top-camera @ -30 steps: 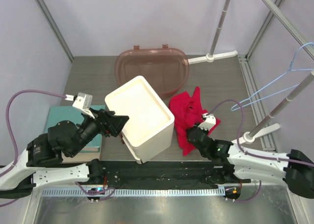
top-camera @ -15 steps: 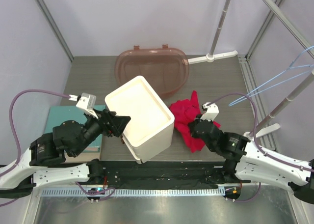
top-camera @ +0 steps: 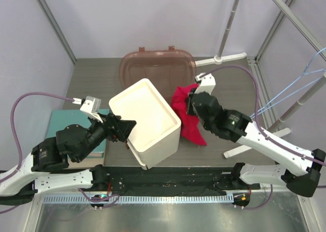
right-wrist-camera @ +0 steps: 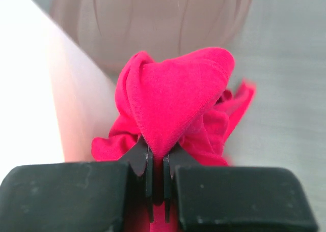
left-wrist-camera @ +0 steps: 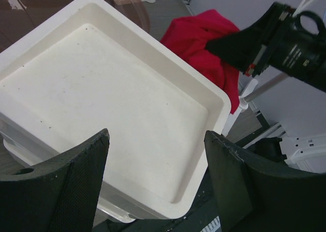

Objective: Remove the t-shirt from the hanger

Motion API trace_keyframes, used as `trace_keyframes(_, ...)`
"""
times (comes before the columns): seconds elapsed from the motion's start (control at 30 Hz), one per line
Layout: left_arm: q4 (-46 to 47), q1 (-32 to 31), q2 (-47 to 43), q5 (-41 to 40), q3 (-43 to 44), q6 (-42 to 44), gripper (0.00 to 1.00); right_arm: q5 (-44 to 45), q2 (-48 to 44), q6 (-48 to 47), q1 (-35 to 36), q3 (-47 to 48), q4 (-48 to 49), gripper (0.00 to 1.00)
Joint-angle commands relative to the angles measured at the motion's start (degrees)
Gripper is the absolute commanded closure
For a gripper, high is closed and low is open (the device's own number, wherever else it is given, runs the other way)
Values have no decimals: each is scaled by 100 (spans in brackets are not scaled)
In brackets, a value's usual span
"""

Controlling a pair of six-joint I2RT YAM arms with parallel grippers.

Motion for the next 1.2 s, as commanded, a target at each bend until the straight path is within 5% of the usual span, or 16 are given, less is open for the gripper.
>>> trace_keyframes(0.0,-54,5,4,-67,136,-20,24,-324,662,-770,-690,1560,508,99)
trace_keyframes(0.23,-19,5,83,74,75,-134,24,-1704,1804,-1007,-2047,2696,1790,99)
trace_keyframes(0.4,-89,5,224,206,163,-213,25,-2557,2211,-1921,-2179,2419,4485,99)
trace_keyframes(0.83,-502,5,496,74,760,33,25,-1767,4047,-3424,-2364,3277,7422,99)
trace_keyframes(1.17,-757,5,768,-137,1085,191,25,-1626,5928,-4146,-2522,4948,7987,99)
